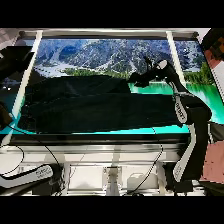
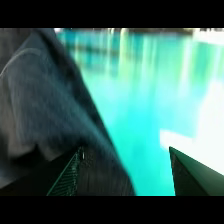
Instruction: Fold the clothes and pants, and hang the long-sleeved shirts on hangers.
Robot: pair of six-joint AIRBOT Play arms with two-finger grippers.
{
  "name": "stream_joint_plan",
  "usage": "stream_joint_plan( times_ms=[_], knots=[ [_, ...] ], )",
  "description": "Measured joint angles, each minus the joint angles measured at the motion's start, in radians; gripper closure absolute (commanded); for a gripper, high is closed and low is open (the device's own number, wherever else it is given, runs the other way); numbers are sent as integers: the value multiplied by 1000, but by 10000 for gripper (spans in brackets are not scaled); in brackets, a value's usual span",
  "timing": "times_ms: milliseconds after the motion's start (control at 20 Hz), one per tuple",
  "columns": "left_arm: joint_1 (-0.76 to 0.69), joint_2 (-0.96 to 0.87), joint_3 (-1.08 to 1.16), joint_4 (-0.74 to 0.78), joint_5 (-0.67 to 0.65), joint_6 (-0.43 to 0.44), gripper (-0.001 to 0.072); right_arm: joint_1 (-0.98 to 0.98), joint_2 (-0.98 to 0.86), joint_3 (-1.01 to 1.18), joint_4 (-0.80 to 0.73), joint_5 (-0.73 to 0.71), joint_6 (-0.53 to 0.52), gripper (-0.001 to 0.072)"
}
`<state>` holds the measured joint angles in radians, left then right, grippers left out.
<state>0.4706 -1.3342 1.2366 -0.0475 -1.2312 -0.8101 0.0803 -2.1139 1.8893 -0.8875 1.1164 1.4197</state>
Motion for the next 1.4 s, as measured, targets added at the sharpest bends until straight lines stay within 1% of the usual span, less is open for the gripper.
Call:
stream_joint_plan(
  times_ms=[100, 200, 300, 450, 550, 800, 1000, 1100, 1400],
  knots=[
    [-32, 0, 0, -7, -2, 16, 268, 10, -7, 1, -4, -46, -12, 90],
    [-62, 0, 0, -13, -6, 27, 268, 18, -11, 6, 7, -54, -25, 91],
    [-86, 0, 0, -14, -7, 33, 269, 24, -13, 21, 18, -30, -44, 158],
    [-111, 0, 0, -16, -8, 37, 269, 32, -15, 60, 26, 15, -64, 163],
    [-119, 0, 0, -18, -8, 40, 294, 37, -15, 86, 36, 55, -70, 162],
    [-126, 0, 0, -18, -9, 40, 295, 29, -10, 130, 31, 163, -76, 161],
    [-126, 0, 0, -18, -9, 40, 295, 0, -7, 159, 89, 236, -97, 159],
    [-127, 0, 0, -18, -9, 40, 295, 4, -7, 164, 93, 273, -115, 158],
    [-127, 0, 0, -19, -15, 40, 294, 37, -35, 169, 14, 266, -141, 155]
  ],
)
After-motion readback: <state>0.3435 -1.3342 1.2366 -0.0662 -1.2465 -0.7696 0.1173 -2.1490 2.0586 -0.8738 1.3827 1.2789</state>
